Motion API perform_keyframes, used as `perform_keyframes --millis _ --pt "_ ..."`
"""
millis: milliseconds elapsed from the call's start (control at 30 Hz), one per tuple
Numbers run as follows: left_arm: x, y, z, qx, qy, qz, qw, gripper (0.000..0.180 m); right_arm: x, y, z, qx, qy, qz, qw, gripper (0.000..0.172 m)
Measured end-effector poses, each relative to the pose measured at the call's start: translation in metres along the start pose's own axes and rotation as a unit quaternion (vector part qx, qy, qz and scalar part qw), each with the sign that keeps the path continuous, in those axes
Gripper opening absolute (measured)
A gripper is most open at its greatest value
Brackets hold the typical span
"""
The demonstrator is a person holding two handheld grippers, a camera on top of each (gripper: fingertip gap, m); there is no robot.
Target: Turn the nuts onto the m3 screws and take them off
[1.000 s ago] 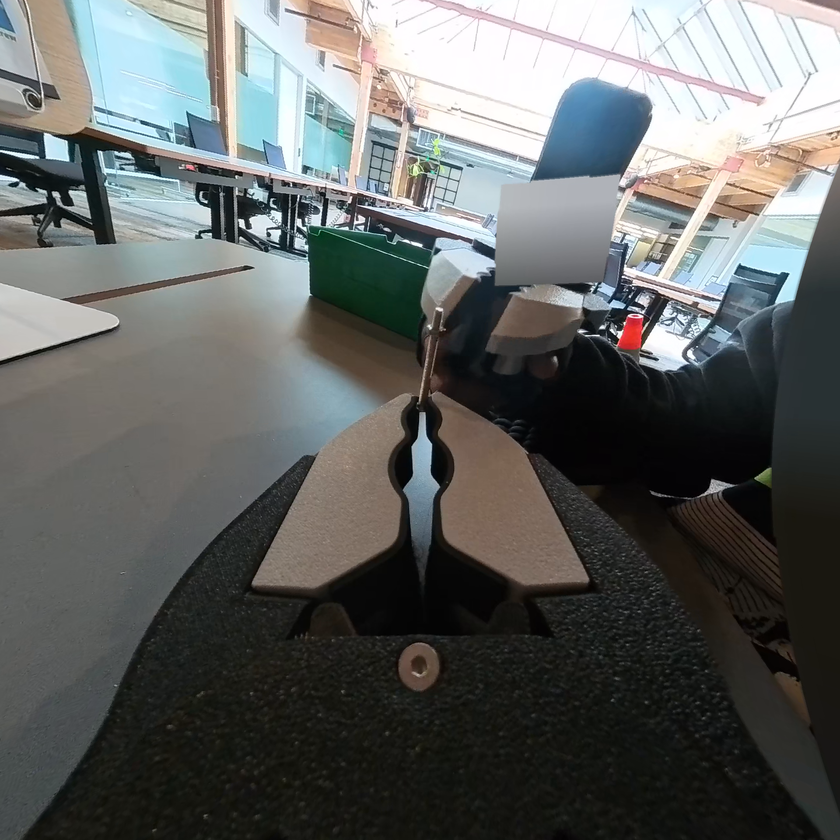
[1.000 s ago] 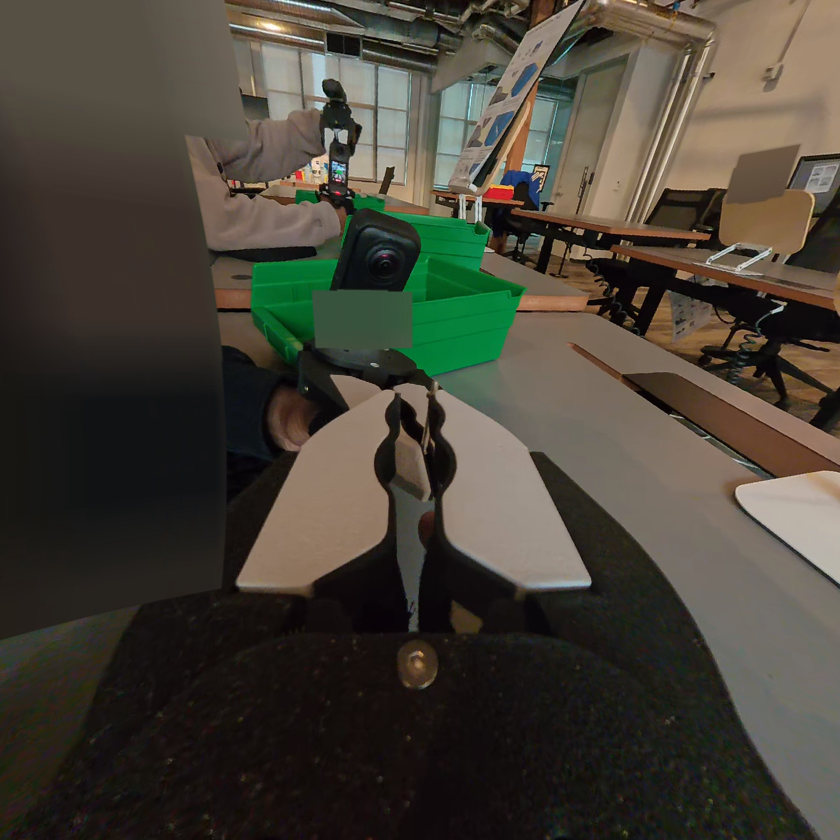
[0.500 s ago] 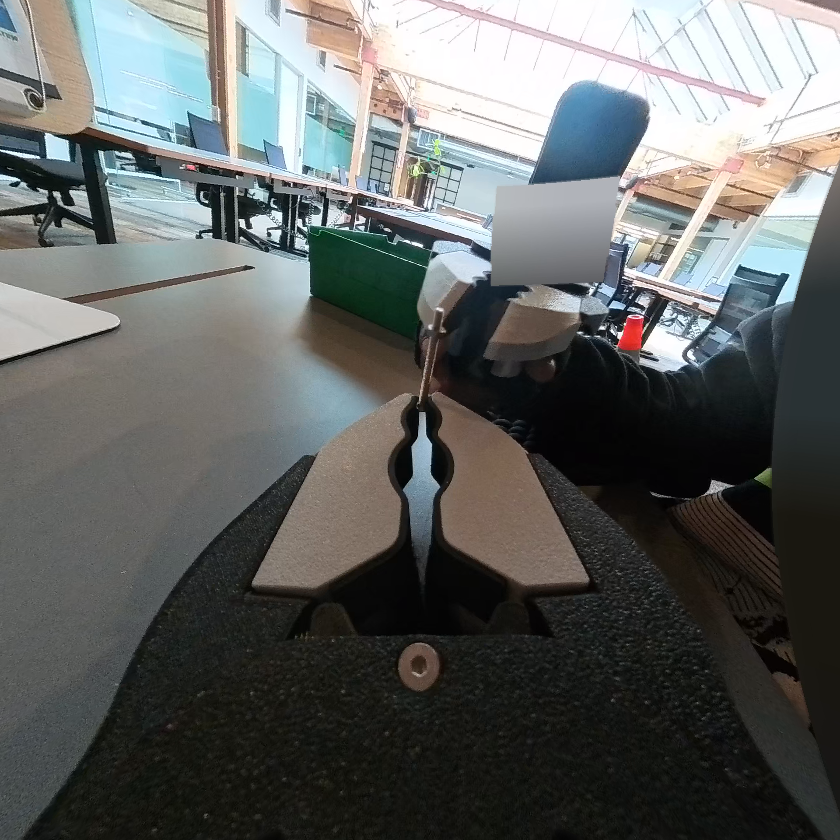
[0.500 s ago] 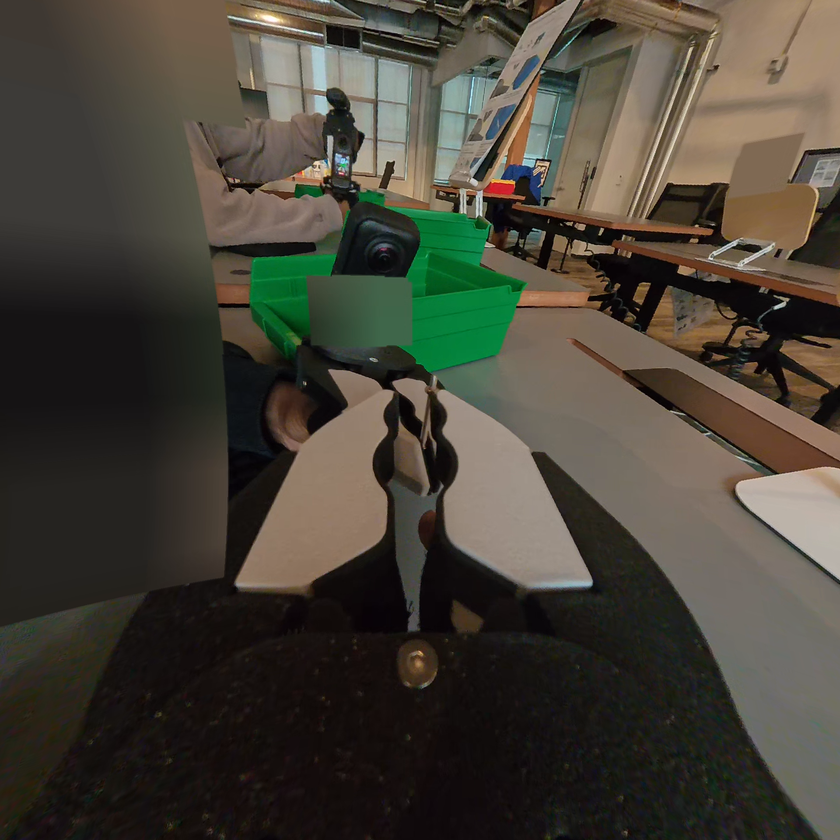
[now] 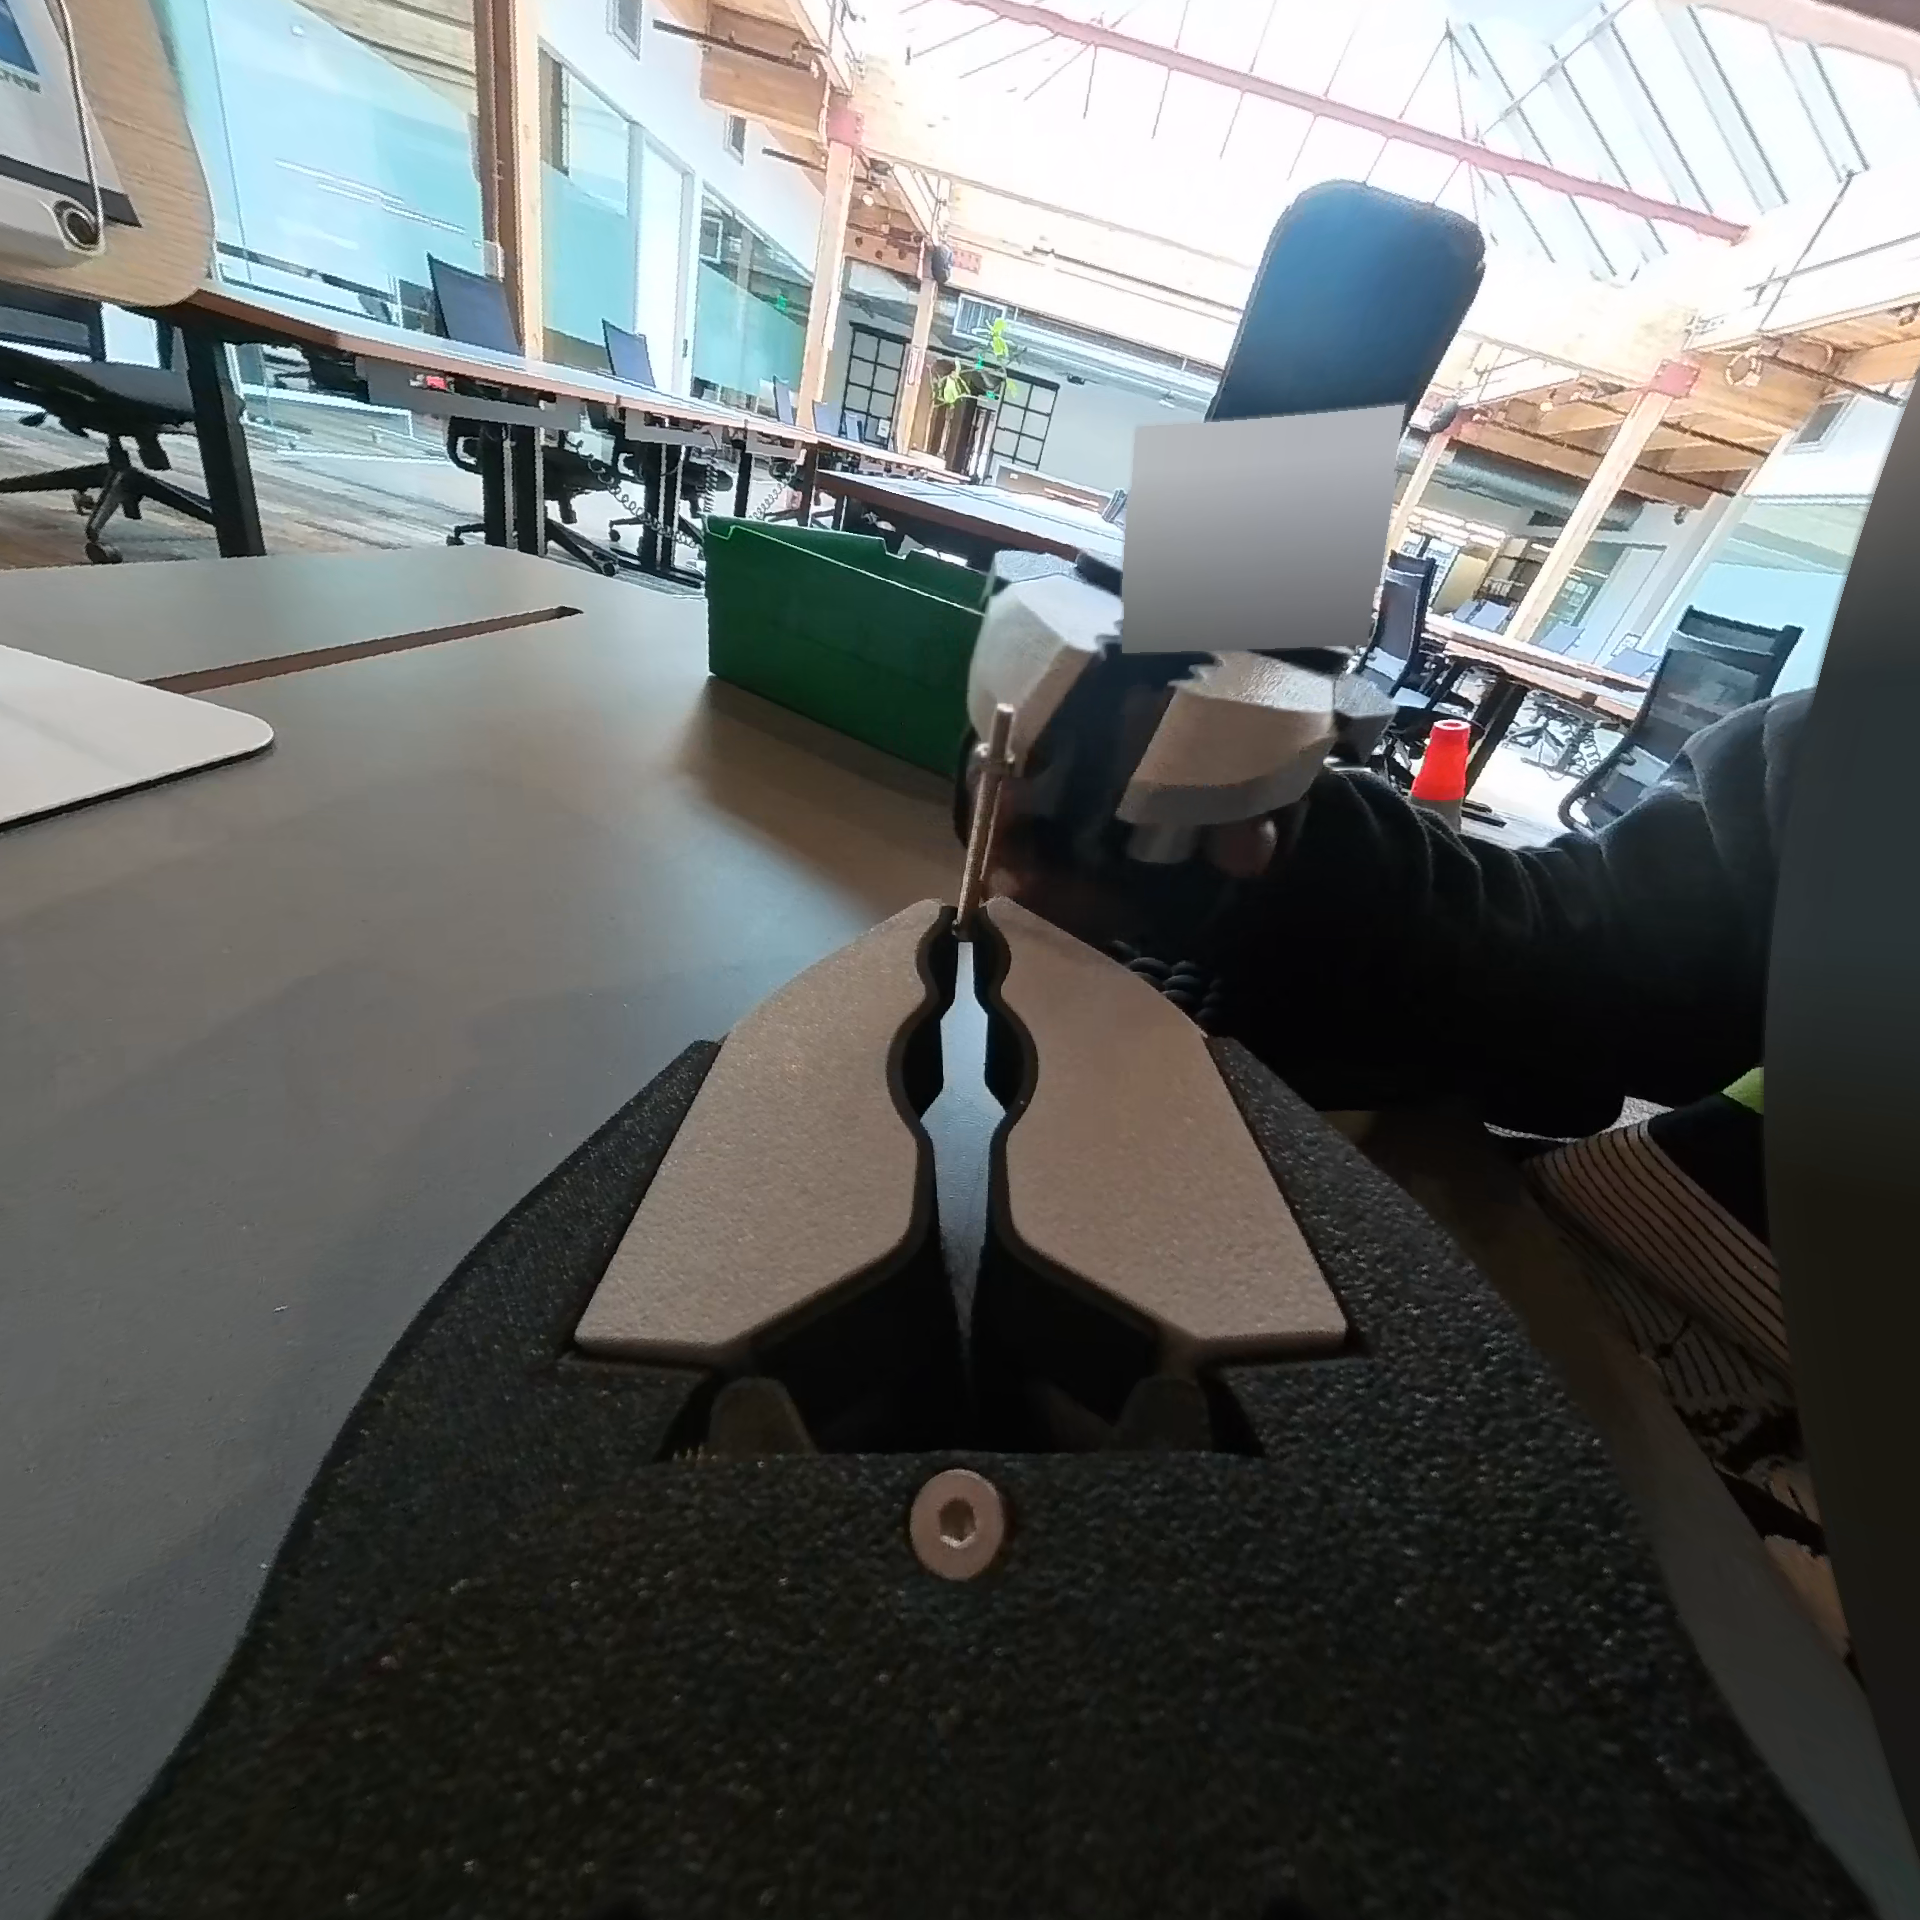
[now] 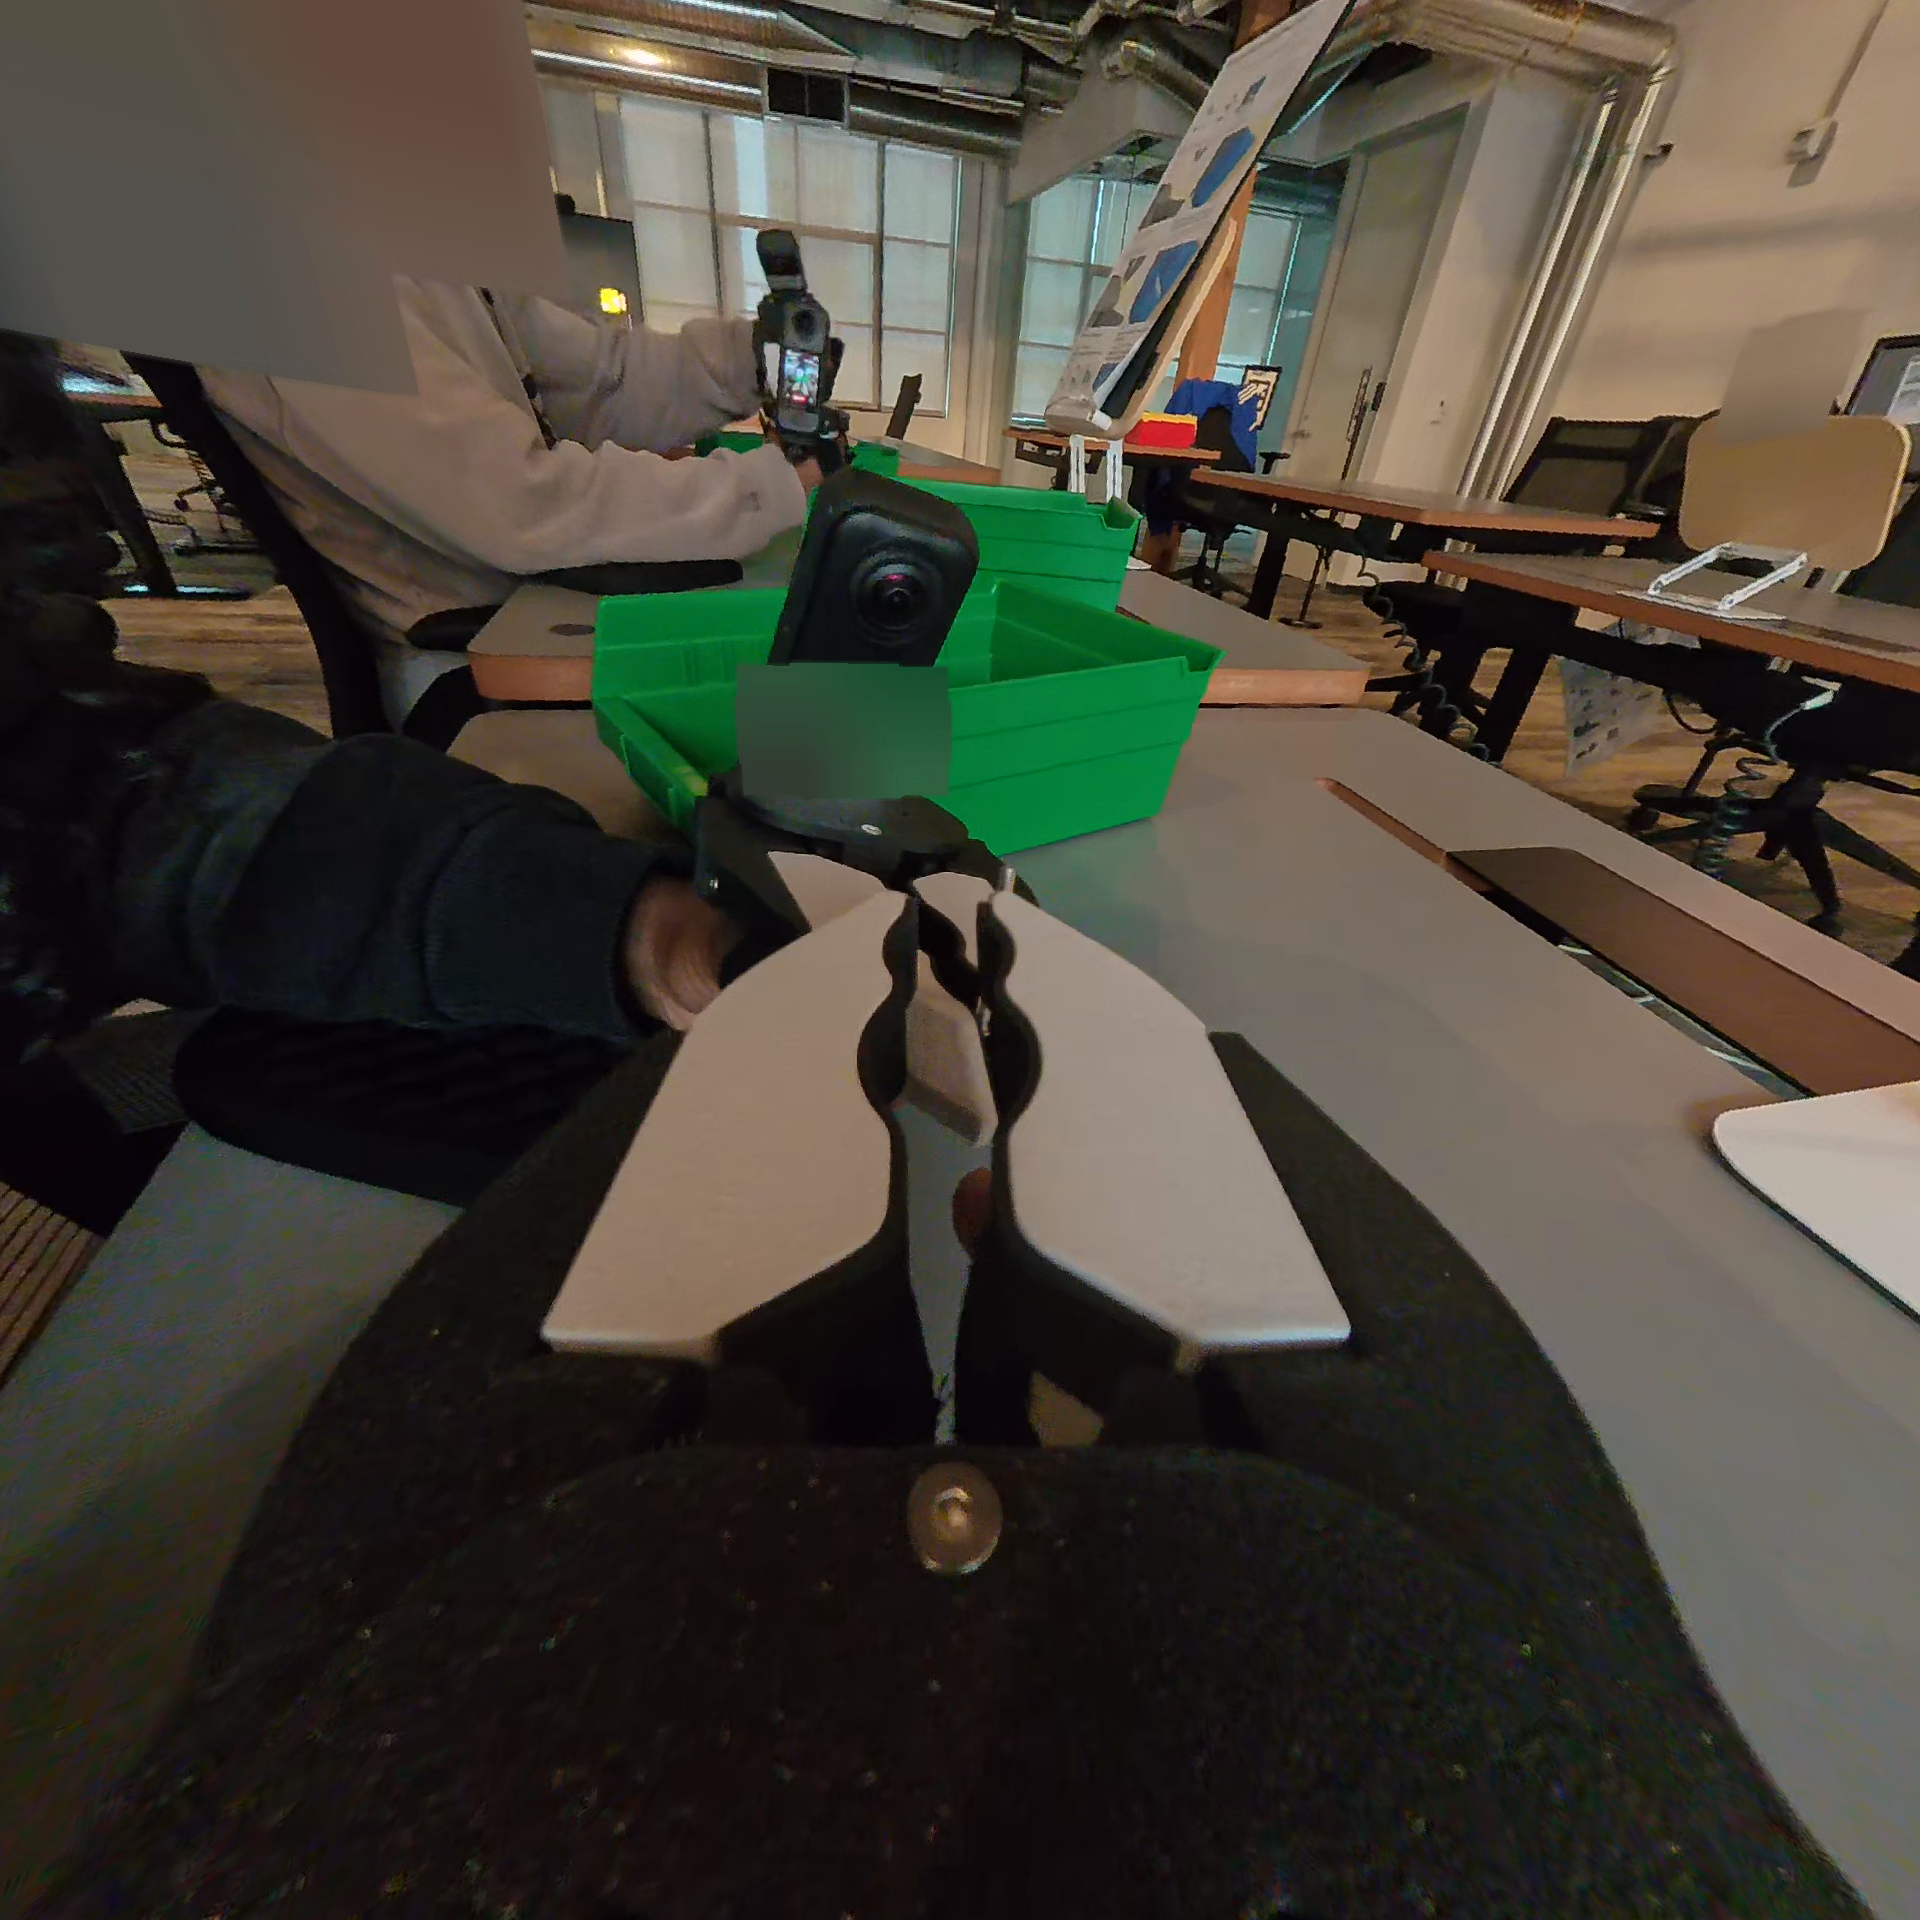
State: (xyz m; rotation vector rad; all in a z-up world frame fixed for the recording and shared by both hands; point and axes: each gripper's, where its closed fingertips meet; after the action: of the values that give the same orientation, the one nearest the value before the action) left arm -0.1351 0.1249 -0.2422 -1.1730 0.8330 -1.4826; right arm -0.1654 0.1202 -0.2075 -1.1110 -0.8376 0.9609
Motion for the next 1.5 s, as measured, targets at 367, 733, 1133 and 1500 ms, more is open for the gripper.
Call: perform_keyframes --millis 367,733,1133,1500 --pt "0.001 0.001 0.0 -0.002 0.002 0.001 1.0 0.002 0.001 0.004 0.005 -0.002 0.004 -0.005 1.0 0.027" --pt "0.0 0.0 0.0 -0.001 0.001 0.001 1.0 0.002 0.006 0.001 0.0 0.002 0.015 -0.005 1.0 0.017" --pt "-0.001 0.0 0.0 0.0 -0.002 0.0 1.0 0.002 0.005 -0.001 -0.003 0.003 0.012 -0.012 1.0 0.009" --pt "0.001 0.001 0.0 -0.002 0.002 0.004 1.0 0.002 0.006 0.011 0.003 -0.022 0.017 0.008 1.0 0.006"
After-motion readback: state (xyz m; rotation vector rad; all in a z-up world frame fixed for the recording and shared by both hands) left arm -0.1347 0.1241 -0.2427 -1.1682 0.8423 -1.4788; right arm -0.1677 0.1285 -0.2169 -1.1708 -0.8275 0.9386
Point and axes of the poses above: each gripper's, where its closed fingertips meet, z out along the fingers, y out of its underside, x = y × z across the jaws, and after that the axes turned 15 degrees about x, right-handed
